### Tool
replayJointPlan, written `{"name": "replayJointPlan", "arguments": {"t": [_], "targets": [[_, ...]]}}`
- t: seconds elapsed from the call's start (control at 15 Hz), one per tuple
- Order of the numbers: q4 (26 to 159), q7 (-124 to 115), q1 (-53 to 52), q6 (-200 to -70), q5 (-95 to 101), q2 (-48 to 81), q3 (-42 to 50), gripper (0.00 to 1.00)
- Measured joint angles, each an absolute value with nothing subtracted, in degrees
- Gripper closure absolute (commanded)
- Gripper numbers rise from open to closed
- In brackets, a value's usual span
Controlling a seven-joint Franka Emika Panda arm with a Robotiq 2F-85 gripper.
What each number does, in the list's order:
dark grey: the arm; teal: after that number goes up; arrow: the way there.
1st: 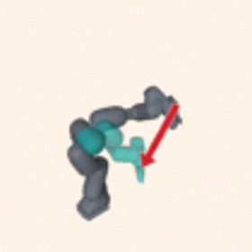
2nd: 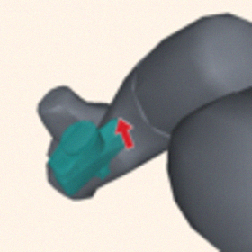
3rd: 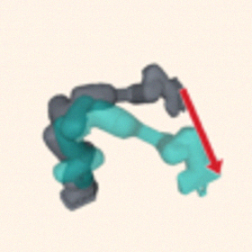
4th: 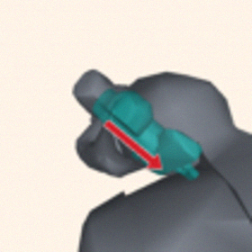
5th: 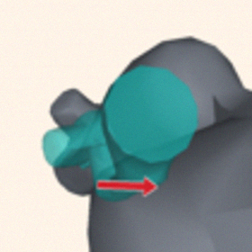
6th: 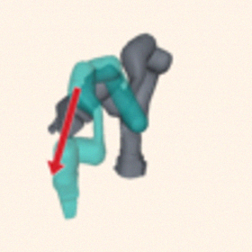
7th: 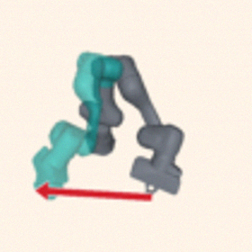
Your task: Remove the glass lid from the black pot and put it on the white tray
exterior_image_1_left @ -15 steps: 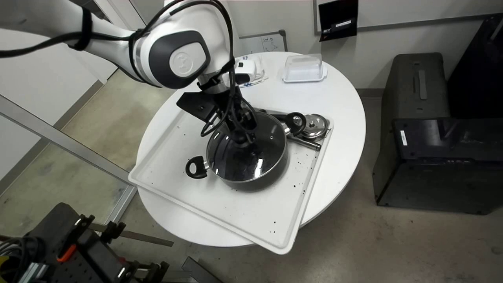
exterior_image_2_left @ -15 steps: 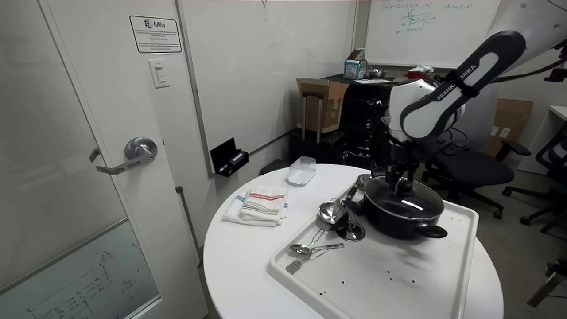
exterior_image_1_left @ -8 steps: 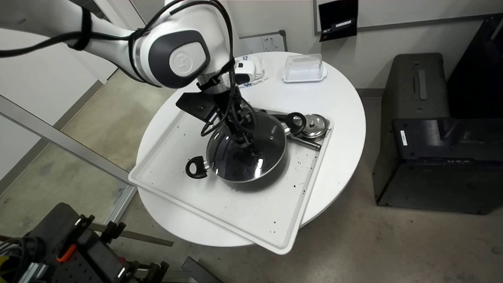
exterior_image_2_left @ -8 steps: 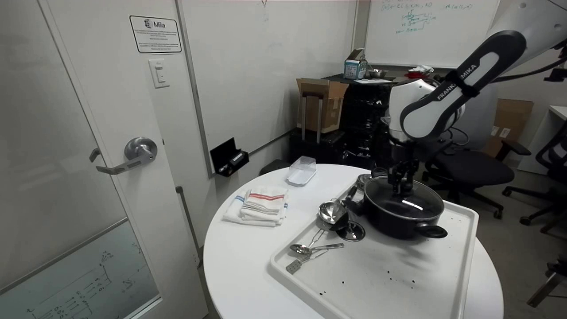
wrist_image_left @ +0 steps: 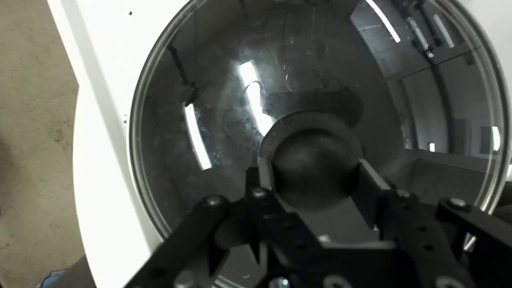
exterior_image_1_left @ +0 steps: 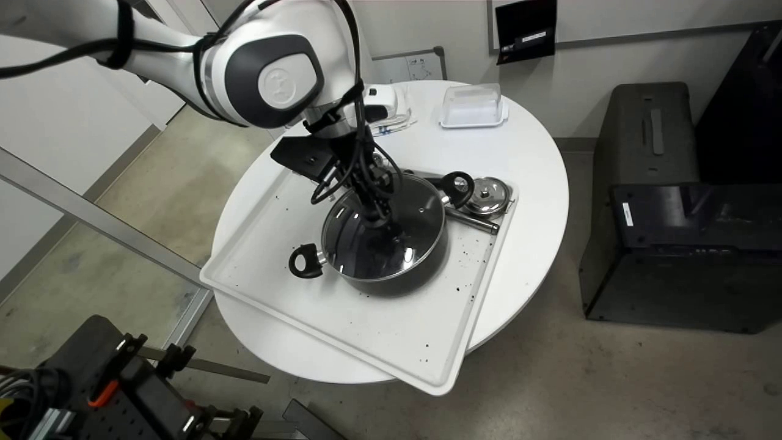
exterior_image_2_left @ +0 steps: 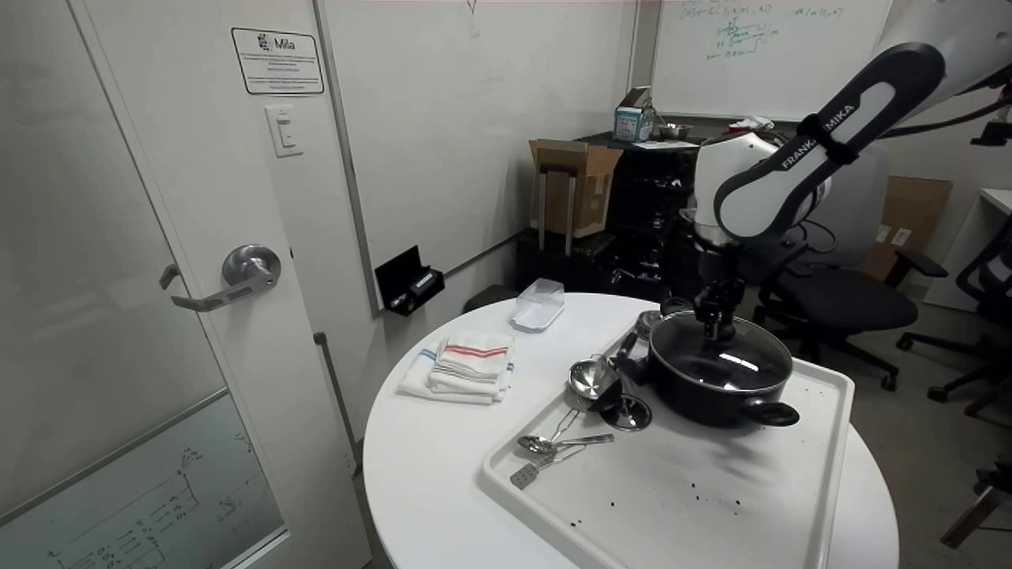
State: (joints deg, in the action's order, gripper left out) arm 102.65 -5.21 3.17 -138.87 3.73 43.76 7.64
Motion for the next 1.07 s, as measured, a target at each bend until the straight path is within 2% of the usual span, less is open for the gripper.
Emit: {"name": "replayJointPlan", "arguments": {"t": [0.53,1.07], "targets": [[103.06,-3.07,4.52,-137.81,3.73,42.86,7.67,0.75],[107.14,1.27,5.7,-137.88,3.73,36.68,6.58,0.75]]}}
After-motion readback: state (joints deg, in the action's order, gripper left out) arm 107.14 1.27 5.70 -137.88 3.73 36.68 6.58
